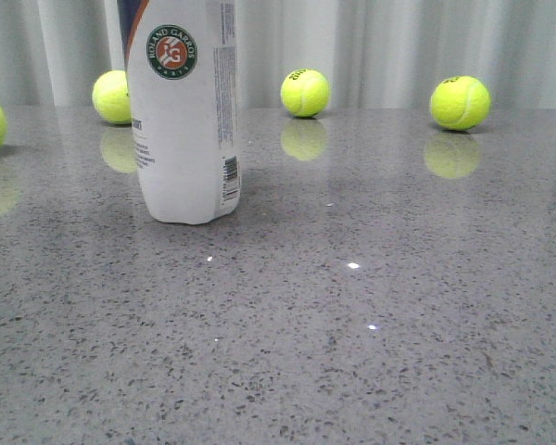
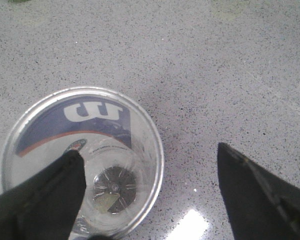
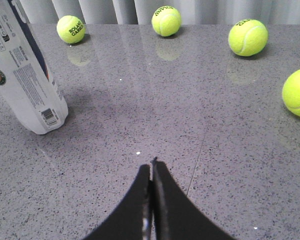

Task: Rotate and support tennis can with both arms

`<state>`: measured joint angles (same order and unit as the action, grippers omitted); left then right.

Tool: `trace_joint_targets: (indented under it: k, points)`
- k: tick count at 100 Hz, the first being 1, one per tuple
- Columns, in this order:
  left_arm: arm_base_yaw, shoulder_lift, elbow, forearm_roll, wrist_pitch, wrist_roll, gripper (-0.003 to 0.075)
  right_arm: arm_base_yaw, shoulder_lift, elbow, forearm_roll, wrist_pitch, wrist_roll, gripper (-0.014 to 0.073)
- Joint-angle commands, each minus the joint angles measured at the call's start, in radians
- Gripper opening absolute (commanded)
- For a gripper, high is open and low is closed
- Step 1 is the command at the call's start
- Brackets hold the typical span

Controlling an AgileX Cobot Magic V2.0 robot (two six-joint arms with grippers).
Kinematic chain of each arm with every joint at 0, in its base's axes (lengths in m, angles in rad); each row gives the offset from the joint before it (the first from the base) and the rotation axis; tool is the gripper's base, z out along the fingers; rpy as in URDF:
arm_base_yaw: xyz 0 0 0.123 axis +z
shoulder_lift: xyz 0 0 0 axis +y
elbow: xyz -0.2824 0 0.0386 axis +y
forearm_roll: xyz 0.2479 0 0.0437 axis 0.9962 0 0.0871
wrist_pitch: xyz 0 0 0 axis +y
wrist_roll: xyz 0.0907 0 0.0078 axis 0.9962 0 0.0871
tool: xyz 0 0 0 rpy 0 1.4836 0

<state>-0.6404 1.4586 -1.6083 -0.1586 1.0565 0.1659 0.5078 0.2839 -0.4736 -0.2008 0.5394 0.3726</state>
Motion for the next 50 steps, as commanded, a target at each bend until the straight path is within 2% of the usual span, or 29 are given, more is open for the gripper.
trace_joint_targets:
  k: [1,10,17,42,50]
  points:
    - [-0.006,-0.031,-0.034,-0.026,-0.084,-0.007,0.0524,-0.005,0.008,-0.026,-0.023,-0.072,-0.003,-0.0057]
    - [-0.010,-0.052,-0.034,-0.026,-0.142,0.008,0.0489,-0.005,0.008,-0.026,-0.023,-0.072,-0.003,-0.0057]
    - [-0.010,-0.077,-0.027,-0.026,-0.192,0.008,0.0410,-0.005,0.008,-0.026,-0.023,-0.072,-0.003,-0.0057]
    - [-0.004,-0.241,0.150,-0.018,-0.435,0.008,-0.0014,-0.005,0.008,-0.026,-0.023,-0.072,-0.003,-0.0057]
    - [0.007,-0.303,0.236,-0.016,-0.495,0.006,-0.0021,-0.005,0.008,-0.026,-0.023,-0.072,-0.003,-0.0057]
